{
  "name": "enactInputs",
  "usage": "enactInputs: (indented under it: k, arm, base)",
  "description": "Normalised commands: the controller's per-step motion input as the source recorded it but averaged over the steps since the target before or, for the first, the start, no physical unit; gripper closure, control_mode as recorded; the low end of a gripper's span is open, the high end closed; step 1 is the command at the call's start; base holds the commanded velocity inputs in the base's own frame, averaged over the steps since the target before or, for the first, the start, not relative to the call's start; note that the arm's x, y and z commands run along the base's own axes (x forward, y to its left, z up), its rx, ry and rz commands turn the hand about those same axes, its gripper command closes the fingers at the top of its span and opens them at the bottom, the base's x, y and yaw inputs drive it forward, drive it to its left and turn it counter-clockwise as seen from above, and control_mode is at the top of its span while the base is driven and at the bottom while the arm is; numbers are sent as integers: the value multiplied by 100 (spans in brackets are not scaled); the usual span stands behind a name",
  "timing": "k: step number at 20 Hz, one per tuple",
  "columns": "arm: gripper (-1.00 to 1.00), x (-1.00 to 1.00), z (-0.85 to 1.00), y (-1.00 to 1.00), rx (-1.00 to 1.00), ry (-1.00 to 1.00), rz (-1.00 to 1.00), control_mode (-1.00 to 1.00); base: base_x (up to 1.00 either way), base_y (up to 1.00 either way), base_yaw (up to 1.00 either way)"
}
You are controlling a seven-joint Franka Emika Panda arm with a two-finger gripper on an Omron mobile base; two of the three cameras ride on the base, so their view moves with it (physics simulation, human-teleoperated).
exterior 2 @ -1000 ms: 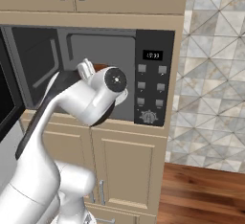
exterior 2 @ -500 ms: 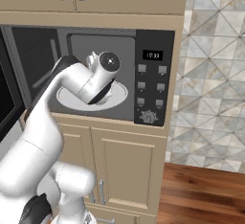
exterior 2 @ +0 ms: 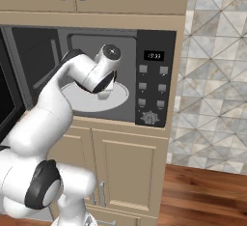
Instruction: The microwave is finished heating the shrimp and garlic. Take the bowl containing the food and place it on the dining counter.
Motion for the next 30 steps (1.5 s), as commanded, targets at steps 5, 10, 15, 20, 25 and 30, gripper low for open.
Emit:
enactInputs:
  k: [5,10,15,20,25,30]
  arm:
    - [-100,74,-38,21,-4,11,-9,-100]
    - [-100,58,-21,9,-2,7,-6,-100]
    - [-100,-2,-34,0,0,3,0,-100]
    - [100,2,-9,0,0,0,0,-100]
    - [100,-4,0,0,0,0,0,-100]
    - [100,-63,0,-1,0,-13,0,-100]
  base:
    - [0,0,0]
    - [0,0,0]
    - [0,0,0]
    - [0,0,0]
    - [0,0,0]
    - [0,0,0]
